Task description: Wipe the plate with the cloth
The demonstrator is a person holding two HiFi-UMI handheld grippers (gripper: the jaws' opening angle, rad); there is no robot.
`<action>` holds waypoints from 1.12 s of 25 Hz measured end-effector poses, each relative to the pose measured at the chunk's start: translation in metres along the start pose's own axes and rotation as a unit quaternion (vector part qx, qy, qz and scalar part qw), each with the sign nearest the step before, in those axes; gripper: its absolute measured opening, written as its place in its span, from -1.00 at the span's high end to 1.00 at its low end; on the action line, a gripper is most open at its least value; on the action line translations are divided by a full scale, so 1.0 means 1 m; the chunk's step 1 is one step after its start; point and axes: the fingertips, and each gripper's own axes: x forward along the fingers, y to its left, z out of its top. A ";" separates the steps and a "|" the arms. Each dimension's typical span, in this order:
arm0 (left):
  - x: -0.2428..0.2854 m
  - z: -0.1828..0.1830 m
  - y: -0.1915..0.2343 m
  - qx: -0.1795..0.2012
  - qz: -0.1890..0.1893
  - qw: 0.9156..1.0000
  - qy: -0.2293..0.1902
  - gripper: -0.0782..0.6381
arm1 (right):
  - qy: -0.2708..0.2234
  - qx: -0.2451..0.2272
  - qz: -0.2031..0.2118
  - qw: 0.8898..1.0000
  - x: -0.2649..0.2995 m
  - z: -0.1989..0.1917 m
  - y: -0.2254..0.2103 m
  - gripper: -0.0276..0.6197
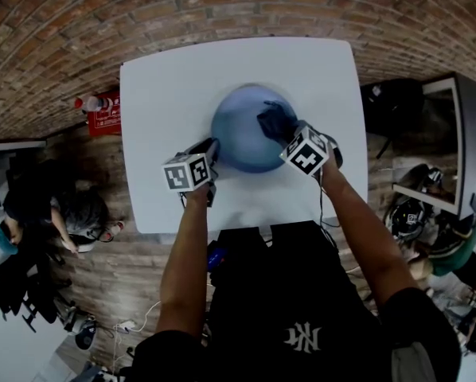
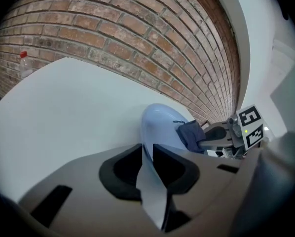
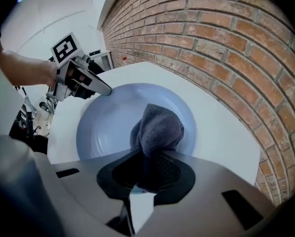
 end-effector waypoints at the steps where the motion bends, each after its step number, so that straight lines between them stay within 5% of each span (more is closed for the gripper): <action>1: 0.000 0.000 0.000 0.000 0.000 1.000 0.000 0.59 | -0.004 0.007 -0.005 1.000 0.001 0.001 -0.004 0.71; 12: -0.006 0.004 0.001 0.008 -0.009 1.000 -0.010 0.58 | -0.056 0.001 -0.036 0.998 -0.005 0.019 -0.004 0.71; 17: -0.028 0.014 0.003 0.013 -0.012 0.999 -0.034 0.56 | -0.107 0.045 -0.016 0.993 -0.014 0.034 0.010 0.71; 28: -0.097 0.084 -0.044 0.082 -0.058 0.987 -0.126 0.77 | -0.289 0.081 0.037 0.953 -0.092 0.131 0.035 0.71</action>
